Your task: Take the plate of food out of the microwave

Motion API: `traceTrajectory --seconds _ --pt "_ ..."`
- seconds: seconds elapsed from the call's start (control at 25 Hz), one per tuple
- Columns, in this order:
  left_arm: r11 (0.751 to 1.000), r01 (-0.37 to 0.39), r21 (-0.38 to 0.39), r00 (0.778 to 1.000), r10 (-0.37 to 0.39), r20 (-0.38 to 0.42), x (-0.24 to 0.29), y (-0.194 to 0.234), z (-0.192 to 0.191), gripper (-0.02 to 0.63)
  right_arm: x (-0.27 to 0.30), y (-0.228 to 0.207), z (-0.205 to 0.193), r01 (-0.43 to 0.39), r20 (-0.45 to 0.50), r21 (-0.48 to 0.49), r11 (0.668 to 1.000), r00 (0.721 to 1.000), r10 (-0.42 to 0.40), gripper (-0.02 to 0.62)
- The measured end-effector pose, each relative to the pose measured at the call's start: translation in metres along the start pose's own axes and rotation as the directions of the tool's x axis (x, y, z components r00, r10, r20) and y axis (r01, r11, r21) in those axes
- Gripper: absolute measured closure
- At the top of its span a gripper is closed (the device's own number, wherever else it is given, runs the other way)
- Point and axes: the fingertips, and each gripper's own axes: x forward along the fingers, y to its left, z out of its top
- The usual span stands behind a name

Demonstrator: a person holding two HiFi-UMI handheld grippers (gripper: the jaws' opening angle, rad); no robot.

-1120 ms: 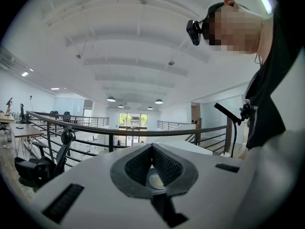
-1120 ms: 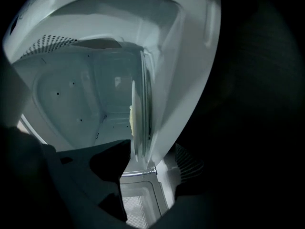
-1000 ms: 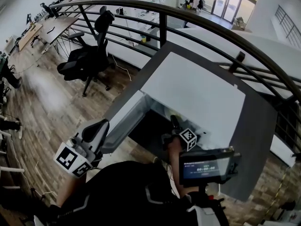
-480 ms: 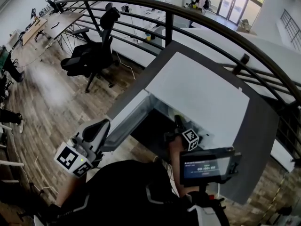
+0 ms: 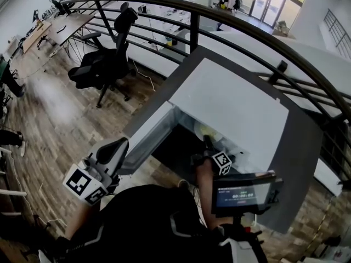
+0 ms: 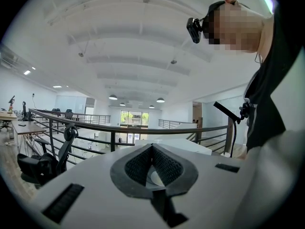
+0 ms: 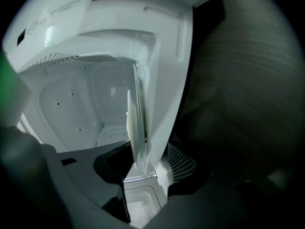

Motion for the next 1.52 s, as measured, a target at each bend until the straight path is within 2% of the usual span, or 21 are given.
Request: traceTrajectory --seconds 0.2,0.4,0.6,0.68,1.0,1.52 --pt "1.000 0.021 -0.002 1.000 -0.021 0.000 0.002 -0.004 0.000 0.604 -0.006 0.003 0.004 -0.006 0.006 0.010 1.000 1.000 0.006 0.393" --pt "0.999 0.031 -0.004 0.999 -0.031 -0.004 -0.005 -0.002 -0.002 0.604 -0.016 0.012 -0.003 -0.037 0.015 -0.002 0.999 0.999 0.037 0.493" --pt "0.999 0.044 -0.012 0.999 -0.044 0.003 -0.007 -0.007 0.001 0.604 -0.027 0.015 -0.001 -0.050 0.018 -0.018 0.999 0.999 0.051 0.516" --pt "0.999 0.053 -0.013 0.999 -0.052 0.003 -0.005 -0.008 0.001 0.604 -0.029 0.017 -0.002 -0.062 0.005 -0.031 0.998 0.998 0.062 0.563" --pt "0.995 0.097 -0.015 0.995 -0.096 0.018 -0.009 -0.002 -0.005 0.604 -0.037 0.011 -0.014 -0.077 -0.006 -0.055 0.996 0.997 0.077 0.563" --pt "0.980 0.200 -0.020 0.980 -0.199 0.030 -0.010 -0.018 -0.006 0.604 -0.076 0.024 -0.036 -0.119 -0.041 -0.062 0.991 0.992 0.117 0.563"
